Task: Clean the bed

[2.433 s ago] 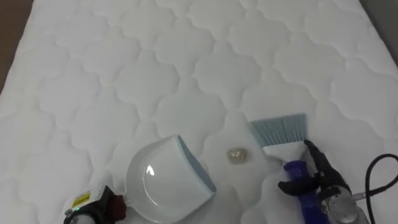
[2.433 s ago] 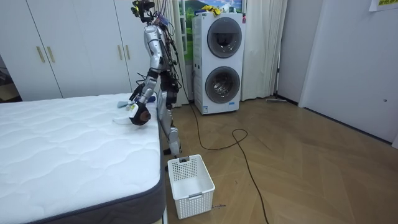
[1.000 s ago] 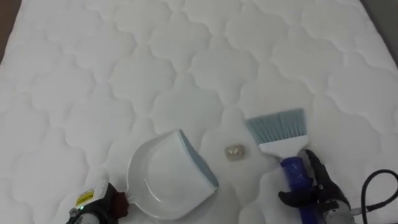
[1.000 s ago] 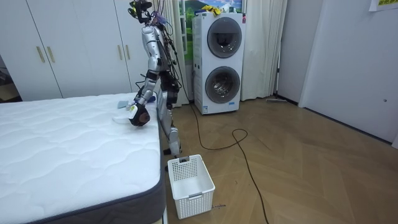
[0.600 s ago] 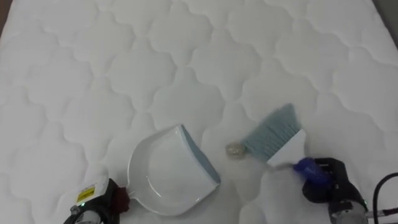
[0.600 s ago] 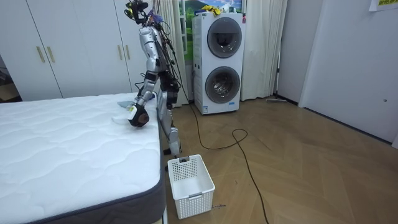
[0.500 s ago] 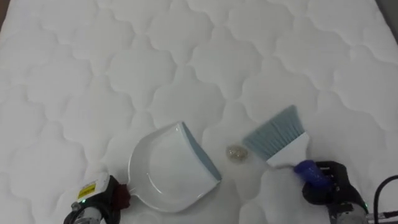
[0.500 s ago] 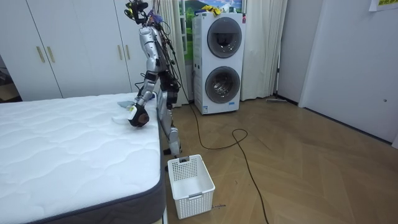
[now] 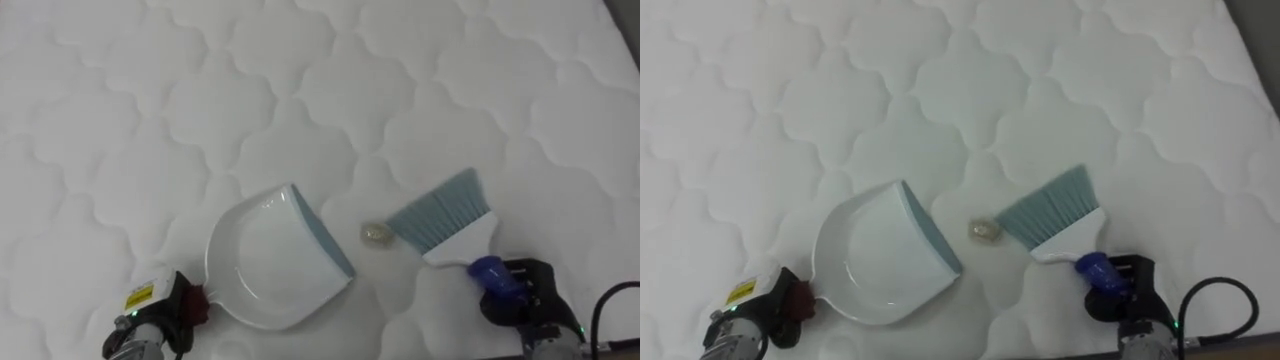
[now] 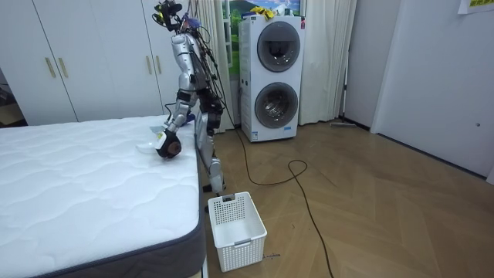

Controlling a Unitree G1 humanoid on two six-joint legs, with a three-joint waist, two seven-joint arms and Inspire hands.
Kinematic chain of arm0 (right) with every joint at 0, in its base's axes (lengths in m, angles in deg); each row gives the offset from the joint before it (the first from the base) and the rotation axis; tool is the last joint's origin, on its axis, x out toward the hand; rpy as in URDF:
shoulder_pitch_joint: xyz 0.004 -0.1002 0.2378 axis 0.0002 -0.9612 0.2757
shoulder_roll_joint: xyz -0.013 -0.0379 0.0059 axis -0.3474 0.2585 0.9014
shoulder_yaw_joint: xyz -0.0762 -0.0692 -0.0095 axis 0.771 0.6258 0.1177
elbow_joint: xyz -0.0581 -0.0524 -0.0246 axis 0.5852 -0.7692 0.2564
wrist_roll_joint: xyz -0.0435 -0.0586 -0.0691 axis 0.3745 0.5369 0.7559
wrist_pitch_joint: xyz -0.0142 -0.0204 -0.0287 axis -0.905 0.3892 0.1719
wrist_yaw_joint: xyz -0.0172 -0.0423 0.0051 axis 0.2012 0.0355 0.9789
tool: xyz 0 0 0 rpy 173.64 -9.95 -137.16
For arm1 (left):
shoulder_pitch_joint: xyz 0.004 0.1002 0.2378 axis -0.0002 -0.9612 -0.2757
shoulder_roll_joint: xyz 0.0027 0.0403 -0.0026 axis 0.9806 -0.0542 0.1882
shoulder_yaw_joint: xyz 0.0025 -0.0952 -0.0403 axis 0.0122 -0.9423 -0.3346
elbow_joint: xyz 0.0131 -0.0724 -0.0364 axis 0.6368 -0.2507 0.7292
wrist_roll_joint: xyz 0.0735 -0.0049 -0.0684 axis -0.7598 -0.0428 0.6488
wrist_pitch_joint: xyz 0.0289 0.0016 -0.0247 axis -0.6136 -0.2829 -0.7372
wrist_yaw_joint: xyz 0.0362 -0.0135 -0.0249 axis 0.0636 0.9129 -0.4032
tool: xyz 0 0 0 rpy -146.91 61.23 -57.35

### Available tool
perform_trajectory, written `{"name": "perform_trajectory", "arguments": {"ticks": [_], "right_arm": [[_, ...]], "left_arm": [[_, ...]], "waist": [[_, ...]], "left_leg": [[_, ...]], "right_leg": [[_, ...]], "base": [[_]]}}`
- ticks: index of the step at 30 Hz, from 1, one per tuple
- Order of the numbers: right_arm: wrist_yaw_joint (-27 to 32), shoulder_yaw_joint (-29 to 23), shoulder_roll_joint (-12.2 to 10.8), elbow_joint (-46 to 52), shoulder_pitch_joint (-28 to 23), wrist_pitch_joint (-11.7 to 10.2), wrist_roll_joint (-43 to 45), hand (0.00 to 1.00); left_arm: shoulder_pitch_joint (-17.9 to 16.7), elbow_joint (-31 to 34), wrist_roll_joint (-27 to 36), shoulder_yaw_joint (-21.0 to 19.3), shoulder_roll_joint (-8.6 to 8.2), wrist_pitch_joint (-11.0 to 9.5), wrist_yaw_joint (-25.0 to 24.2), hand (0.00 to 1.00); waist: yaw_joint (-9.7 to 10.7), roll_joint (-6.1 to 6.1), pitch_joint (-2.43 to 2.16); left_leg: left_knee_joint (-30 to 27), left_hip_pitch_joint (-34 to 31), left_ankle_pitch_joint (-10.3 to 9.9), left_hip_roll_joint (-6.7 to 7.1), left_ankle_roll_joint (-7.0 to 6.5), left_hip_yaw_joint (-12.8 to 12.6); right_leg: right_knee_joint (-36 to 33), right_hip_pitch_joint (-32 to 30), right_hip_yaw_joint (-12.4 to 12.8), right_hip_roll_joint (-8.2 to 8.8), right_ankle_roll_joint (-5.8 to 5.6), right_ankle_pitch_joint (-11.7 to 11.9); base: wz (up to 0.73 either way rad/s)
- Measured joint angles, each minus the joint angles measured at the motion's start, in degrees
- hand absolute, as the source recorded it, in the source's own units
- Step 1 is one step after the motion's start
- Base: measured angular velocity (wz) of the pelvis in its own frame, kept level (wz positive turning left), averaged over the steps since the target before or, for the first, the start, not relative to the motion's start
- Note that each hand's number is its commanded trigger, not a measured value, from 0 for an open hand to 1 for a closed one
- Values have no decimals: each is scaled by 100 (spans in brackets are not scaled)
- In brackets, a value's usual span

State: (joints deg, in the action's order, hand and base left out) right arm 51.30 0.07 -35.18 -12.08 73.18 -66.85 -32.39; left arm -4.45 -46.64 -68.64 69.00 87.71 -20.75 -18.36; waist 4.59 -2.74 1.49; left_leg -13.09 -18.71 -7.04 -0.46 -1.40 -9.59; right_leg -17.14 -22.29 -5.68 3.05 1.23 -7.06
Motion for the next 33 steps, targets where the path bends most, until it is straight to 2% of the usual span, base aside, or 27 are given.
{"name": "perform_trajectory", "arguments": {"ticks": [8, 12, 16, 19, 22, 25, 26, 31, 33], "right_arm": [[37, 18, -49, -276, 235, 44, -346, 100], [37, 7, -58, -497, 401, 65, -527, 100], [38, -9, -57, -570, 604, 277, -613, 100], [38, -118, -30, -826, 879, 426, -649, 100], [30, -163, 162, -1129, 1201, 602, -693, 100], [-22, -228, 623, -1334, 1491, 770, -387, 100], [-28, -226, 689, -1372, 1541, 810, -308, 100], [-63, -148, 1139, -1411, 1784, 1002, 785, 100], [-105, 2, 1384, -1421, 1917, 1121, 1605, 100]], "left_arm": [[121, 2, -2, 2, 1, 13, -8, 100], [201, 7, -42, 6, 1, 32, -19, 100], [205, 124, -76, 16, 6, 182, -24, 100], [218, 187, -109, -5, 46, 228, -31, 100], [240, 362, -312, -5, 200, 232, -29, 100], [286, 452, -327, 6, 377, 232, -31, 100], [305, 448, -327, 12, 407, 232, -36, 100], [501, 446, -320, 65, 557, 231, -65, 100], [623, 444, -350, 123, 583, 233, -103, 100]], "waist": [[-21, 76, 33], [6, 90, 28], [15, 131, 22], [-28, 222, 25], [-56, 342, 32], [-84, 392, 48], [-103, 408, 57], [-230, 534, 114], [-347, 580, 139]], "left_leg": [[-47, -66, 9, 16, -15, 0], [-180, -164, 13, 11, -34, 3], [-183, -170, 8, 20, -51, -13], [-239, -178, -6, 22, -91, -83], [-291, -265, -1, 28, -100, -83], [-456, -430, -32, 23, -139, -51], [-462, -444, -32, 24, -140, -56], [-641, -600, -84, -9, -142, -63], [-769, -681, -138, -50, -143, -83]], "right_leg": [[-150, -115, -37, 66, -13, -43], [-170, -129, -84, 99, -35, -38], [-257, -168, -93, 120, -39, -43], [-393, -231, -68, 151, -28, -84], [-482, -331, -68, 169, -25, -92], [-585, -429, -95, 181, -30, -87], [-600, -449, -89, 184, -30, -86], [-679, -594, -84, 135, -27, -85], [-704, -644, -75, 113, -11, -75]], "base": [[4], [8], [2], [-6], [2], [7], [0], [-4], [-12]]}}
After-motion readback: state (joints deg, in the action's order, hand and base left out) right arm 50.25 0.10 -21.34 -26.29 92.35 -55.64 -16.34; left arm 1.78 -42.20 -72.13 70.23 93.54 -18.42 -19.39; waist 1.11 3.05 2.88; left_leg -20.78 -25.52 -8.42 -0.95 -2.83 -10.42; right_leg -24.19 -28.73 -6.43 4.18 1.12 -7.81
